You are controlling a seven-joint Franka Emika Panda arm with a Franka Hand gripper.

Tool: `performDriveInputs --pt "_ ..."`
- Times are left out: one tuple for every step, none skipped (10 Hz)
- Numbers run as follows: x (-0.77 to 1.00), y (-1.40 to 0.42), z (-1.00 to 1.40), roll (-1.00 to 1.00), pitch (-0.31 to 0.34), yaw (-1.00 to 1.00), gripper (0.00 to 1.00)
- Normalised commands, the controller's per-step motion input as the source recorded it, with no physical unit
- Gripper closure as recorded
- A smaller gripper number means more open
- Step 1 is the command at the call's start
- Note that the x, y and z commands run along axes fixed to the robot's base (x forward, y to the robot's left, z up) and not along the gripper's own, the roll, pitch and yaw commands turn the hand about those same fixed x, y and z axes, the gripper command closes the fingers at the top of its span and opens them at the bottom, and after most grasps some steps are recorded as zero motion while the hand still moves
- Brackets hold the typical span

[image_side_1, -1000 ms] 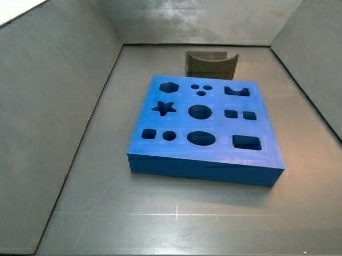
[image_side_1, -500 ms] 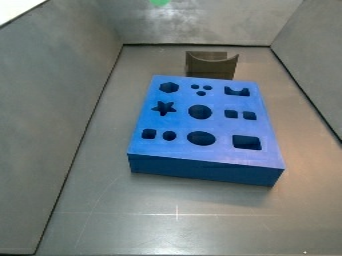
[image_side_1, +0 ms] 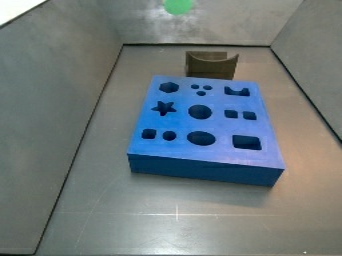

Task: Pick up the oval object. Move up. Place the oval object on the fixture. Regrasp the oval object. Move to above the board. Insert the oval object.
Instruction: Place the oval object on the fixture.

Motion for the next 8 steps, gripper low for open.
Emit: performDriveInputs --pt "0.93 -0.35 -0.01 -0.03 0.03 0.01 1.0" --pt "0.78 -0.18 -0.01 -0.02 0.048 0.02 1.0" --pt "0.66 -0.12 -0.01 -0.02 0.062 0.02 1.0" --pt "0.51 -0.05 -0.01 -0.01 0.082 0.02 1.0" --pt "0.63 1.0 -0.12 -1.0 0.259 0.03 1.0" --pt "0.57 1.0 -0.11 -1.0 0.262 0.0 1.0" --pt "0.57 1.0 -0.1 -1.0 0.263 -0.02 1.0" --pt "0.6 1.0 -0.08 -1.0 0.268 -0.04 1.0"
